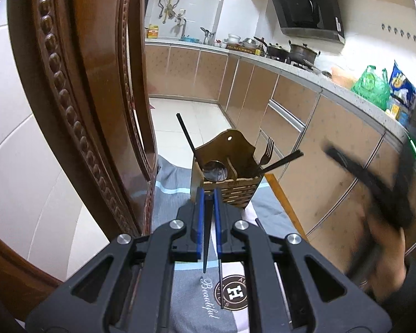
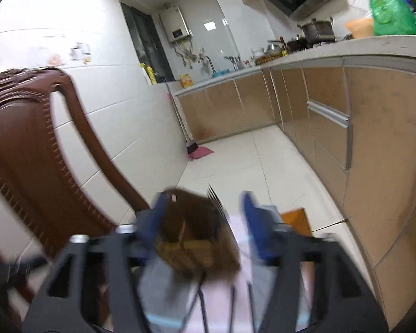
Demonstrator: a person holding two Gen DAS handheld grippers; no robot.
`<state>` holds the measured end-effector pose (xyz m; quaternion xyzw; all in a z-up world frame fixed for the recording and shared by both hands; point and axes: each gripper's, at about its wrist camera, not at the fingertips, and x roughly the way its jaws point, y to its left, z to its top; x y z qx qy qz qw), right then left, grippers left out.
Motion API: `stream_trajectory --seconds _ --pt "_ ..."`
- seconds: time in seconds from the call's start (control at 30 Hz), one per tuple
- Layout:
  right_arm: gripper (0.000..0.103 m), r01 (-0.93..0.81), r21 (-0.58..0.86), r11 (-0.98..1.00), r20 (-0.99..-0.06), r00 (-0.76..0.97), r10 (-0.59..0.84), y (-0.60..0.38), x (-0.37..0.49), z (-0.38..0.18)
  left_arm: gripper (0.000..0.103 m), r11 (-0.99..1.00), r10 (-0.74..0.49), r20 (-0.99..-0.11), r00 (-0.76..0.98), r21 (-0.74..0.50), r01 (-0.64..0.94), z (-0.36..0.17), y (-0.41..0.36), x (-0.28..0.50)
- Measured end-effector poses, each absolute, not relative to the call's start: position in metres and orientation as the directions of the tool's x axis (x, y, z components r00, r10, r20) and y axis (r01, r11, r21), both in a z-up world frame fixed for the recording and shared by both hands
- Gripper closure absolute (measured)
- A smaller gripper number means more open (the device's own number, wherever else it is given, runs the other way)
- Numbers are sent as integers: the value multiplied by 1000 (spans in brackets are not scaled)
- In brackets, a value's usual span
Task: Organize utensils
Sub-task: 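Drop a chopstick into the holder with the right tool while the left tool carries one, then drop the chopstick into the wooden holder with the left tool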
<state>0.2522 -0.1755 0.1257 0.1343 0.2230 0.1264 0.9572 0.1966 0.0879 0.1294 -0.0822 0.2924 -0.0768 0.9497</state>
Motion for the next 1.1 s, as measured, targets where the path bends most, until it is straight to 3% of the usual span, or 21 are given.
stream_trajectory --seconds 0.13,0.2,0.23,0.3,0.4,0.5,0.73,0.87,1.1 --pt "28 -198 242 950 -380 881 281 -203 177 85 97 969 -202 -528 825 -233 89 133 89 194" --pt "28 -125 219 968 -456 864 215 -212 169 62 97 965 -208 -518 830 -247 87 137 89 192" --pt "28 -131 271 953 -513 819 259 -216 177 54 97 962 -214 -510 833 -259 89 141 89 192" --pt "28 -170 285 943 -495 817 296 -218 181 54 97 951 -231 -486 843 -297 89 152 90 193" --pt "28 -144 199 969 -513 828 228 -223 188 53 97 942 -245 -464 851 -320 97 182 82 204" --pt "28 -136 275 952 -527 807 268 -238 193 51 97 946 -225 -432 873 -310 90 219 77 217" --pt "28 -135 299 944 -525 803 281 -256 196 51 97 956 -174 -385 906 -288 61 276 75 267" --pt "28 -136 313 940 -530 796 292 -258 199 50 97 954 -170 -419 892 -296 43 266 77 308" --pt "28 -149 322 935 -544 779 312 -251 202 46 96 937 -213 -559 802 -348 6 191 81 379"
